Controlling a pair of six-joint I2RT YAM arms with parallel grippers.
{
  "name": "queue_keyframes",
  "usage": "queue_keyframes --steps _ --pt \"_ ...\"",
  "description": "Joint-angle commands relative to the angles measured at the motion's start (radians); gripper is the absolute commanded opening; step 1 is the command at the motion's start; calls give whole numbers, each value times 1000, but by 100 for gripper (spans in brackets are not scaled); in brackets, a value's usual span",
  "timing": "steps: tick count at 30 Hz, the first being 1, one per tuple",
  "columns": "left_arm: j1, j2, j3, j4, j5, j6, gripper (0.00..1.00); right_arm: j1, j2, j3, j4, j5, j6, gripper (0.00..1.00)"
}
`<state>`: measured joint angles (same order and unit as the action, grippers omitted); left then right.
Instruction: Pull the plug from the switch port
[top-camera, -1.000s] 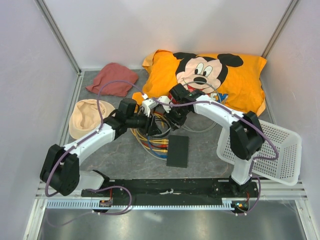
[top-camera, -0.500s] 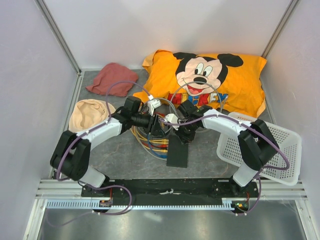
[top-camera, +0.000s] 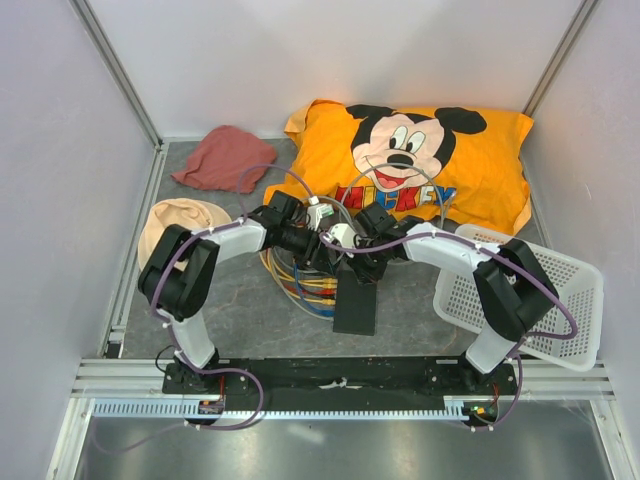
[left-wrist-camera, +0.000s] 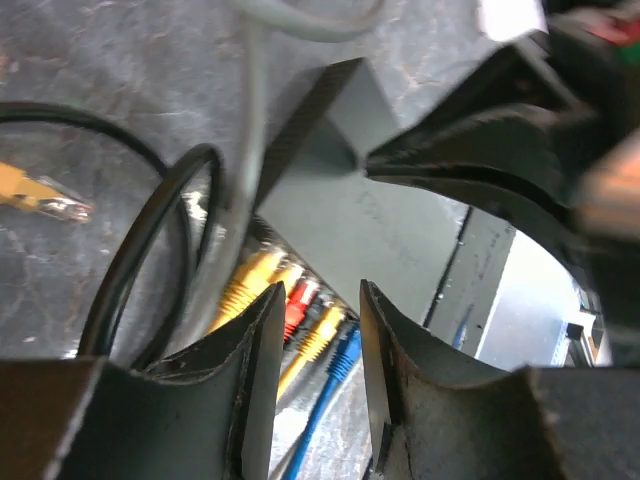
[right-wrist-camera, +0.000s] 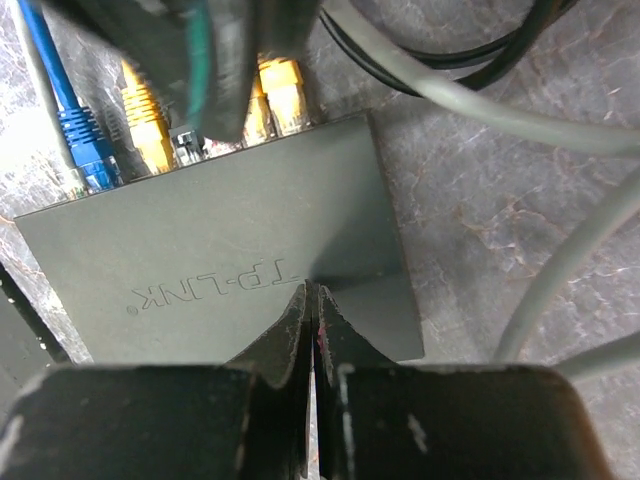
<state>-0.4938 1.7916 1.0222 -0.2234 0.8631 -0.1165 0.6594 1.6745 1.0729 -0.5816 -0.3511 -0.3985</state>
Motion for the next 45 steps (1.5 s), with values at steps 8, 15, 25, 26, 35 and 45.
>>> queue_keyframes --steps 8,15,25,26,35,45 --pt "0 144 131 -27 -15 8 41 5 -84 -62 49 -54 59 2" --pt "1 230 240 -129 17 93 42 6 -119 -114 95 -54 64 2" --pt "14 258 280 -336 50 316 43 6 -124 -123 101 -58 79 4" --pt "15 256 271 -347 44 331 43 6 -124 -123 101 -58 79 4" --pt "8 290 239 -352 73 336 47 6 -133 -123 94 -37 73 4" --pt "-2 365 286 -323 105 290 48 11 -125 -114 86 -35 78 4"
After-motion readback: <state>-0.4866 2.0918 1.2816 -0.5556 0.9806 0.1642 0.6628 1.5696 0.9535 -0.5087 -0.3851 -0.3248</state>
